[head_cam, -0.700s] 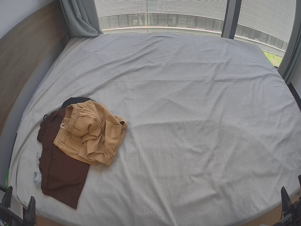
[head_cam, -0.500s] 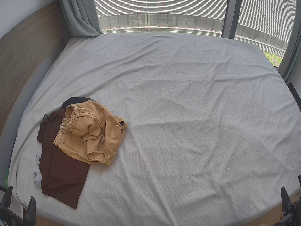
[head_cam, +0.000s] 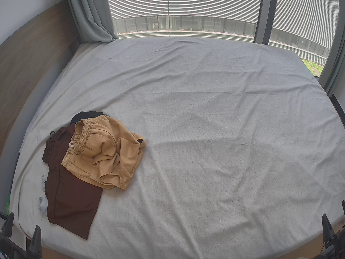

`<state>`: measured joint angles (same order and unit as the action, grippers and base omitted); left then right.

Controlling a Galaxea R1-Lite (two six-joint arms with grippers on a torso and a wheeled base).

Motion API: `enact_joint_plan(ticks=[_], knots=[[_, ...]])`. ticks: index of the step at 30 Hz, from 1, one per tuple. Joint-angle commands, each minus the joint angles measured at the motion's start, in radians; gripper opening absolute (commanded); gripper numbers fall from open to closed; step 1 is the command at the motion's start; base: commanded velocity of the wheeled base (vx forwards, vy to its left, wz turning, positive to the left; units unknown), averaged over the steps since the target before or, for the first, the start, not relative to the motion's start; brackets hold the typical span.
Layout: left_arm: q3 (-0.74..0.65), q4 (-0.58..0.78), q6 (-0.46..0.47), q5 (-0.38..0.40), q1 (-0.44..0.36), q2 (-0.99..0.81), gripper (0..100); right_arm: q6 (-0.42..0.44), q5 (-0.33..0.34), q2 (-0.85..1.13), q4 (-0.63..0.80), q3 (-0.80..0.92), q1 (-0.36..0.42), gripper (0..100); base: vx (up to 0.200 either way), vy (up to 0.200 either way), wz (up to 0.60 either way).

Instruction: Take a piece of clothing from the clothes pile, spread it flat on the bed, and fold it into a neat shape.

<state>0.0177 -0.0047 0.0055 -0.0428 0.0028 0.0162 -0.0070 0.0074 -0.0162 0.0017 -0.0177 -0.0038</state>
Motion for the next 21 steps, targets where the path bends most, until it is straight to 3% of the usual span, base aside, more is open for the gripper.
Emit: enact_joint_plan(ticks=[1,6,9,11,21], knots=[[-0.018,-0.001,0.008,0.0,0.0,-0.013,100,-0.001,0.0,0.016,0.0,0.016,-0.001,100,0.0,0.0,0.0],[-0.002,-0.026,0.007,-0.008,0.0,-0.013,100,-0.001,0.0,0.016,0.0,0.016,-0.001,100,0.0,0.0,0.0],[0.157,-0.041,0.004,-0.006,0.0,0.015,100,-0.001,-0.001,0.016,0.0,0.016,0.001,100,0.0,0.0,0.0],[0.18,-0.021,0.005,-0.002,-0.001,0.053,100,-0.001,-0.001,0.016,0.0,0.016,-0.002,100,0.0,0.0,0.0],[0.12,-0.012,0.002,0.003,-0.012,0.034,100,-0.001,-0.001,0.016,0.0,0.016,0.001,100,0.0,0.0,0.0]])
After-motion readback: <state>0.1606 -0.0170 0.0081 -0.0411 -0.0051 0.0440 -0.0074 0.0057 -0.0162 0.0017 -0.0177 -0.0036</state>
